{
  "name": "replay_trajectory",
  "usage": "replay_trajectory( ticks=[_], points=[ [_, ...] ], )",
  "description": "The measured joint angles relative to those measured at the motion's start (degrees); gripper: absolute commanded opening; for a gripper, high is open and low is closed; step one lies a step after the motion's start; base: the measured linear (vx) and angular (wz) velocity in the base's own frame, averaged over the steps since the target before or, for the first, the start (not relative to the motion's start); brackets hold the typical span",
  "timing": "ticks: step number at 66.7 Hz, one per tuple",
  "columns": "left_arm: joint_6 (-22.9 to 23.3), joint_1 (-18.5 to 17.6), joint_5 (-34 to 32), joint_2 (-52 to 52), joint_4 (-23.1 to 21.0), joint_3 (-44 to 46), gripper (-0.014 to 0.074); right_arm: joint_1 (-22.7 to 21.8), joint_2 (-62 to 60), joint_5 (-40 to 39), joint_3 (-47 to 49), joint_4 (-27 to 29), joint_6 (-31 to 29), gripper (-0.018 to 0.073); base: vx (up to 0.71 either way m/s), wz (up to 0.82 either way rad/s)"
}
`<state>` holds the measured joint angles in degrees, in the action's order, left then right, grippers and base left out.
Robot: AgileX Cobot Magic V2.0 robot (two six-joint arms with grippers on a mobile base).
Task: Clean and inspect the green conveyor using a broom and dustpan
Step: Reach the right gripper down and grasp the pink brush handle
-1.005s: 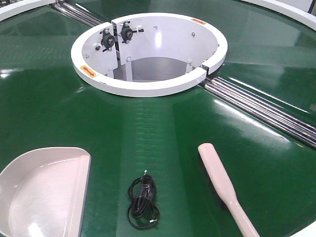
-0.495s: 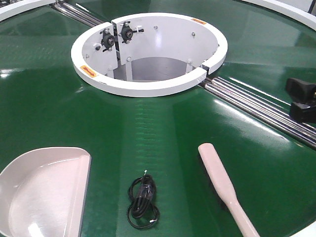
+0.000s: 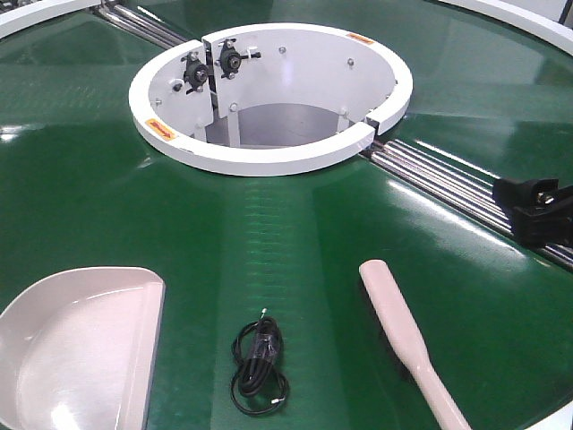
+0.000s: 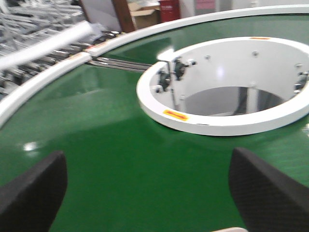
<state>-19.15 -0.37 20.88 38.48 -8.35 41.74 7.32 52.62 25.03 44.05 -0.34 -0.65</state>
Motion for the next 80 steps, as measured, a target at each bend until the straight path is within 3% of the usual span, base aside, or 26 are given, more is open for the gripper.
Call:
replay_trajectory(
  ticks=[8, 20, 26, 37, 48, 60, 80],
  points=[
    [-3.6, 0.0, 1.0, 0.0, -6.2, 0.0, 0.0595, 0.0, 3.7, 9.1, 5.6, 5.0, -4.5, 0.0634, 0.00, 0.00],
    [-4.2, -0.1, 1.5, 0.0, -7.5, 0.0, 0.0593, 0.1, 10.9, 19.0, 14.2, 14.7, -11.4, 0.0627, 0.00, 0.00],
    [-4.2, -0.1, 1.9, 0.0, -7.5, 0.0, 0.0593, 1.3, 15.4, 23.7, 17.5, 16.6, -14.8, 0.0619, 0.00, 0.00],
    [-4.3, -0.1, 2.0, 0.0, -7.7, 0.0, 0.0593, 7.4, 23.3, 25.5, 20.6, 15.4, -14.3, 0.0601, 0.00, 0.00],
    [-4.3, -0.1, 3.4, 0.0, -7.7, 0.0, 0.0593, 11.9, 30.8, 27.3, 22.4, 6.4, -7.0, 0.0595, 0.00, 0.00],
    [-4.3, -0.1, 3.7, 0.0, -7.7, 0.0, 0.0593, 12.5, 38.1, 32.1, 24.6, 2.7, -3.3, 0.0594, 0.00, 0.00],
    [-4.3, -0.1, 4.4, 0.0, -7.7, 0.0, 0.0593, 12.5, 45.7, 34.0, 28.8, 5.8, -2.3, 0.0594, 0.00, 0.00]
  ],
)
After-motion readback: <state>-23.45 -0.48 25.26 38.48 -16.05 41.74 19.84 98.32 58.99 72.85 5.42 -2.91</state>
